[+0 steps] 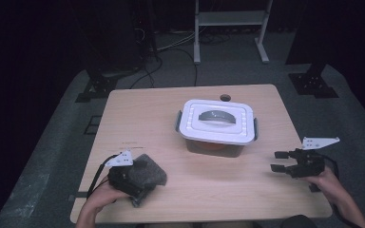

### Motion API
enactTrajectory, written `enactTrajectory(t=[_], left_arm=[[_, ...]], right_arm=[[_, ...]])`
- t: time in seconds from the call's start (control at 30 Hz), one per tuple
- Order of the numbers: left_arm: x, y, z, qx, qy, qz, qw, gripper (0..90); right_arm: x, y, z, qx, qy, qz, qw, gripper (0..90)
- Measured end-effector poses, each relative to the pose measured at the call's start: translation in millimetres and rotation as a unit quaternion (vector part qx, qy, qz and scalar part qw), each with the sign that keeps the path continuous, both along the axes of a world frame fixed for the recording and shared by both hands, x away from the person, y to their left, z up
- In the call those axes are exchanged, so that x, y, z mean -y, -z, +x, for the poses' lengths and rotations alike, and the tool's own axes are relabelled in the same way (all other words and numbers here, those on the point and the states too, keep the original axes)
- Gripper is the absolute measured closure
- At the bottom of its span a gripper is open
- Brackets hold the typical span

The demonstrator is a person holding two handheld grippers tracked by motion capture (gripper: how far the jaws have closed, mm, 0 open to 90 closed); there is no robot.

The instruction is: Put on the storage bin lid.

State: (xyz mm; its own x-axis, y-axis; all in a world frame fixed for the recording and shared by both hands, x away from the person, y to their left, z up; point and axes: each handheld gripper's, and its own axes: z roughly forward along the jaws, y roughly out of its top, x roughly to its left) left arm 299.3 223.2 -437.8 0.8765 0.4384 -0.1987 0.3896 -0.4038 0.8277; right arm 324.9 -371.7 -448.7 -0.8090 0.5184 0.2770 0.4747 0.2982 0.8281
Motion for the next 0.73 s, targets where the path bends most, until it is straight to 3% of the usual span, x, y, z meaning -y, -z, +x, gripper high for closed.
enactTrajectory(t=[0.73], left_arm=[[0.6, 0.7, 0.9, -0.002, 0.000, 0.001, 1.0000, 2.4]], right_arm=[[7.0, 12.9, -19.7, -0.006, 0.011, 0.014, 0.9998, 29.3]])
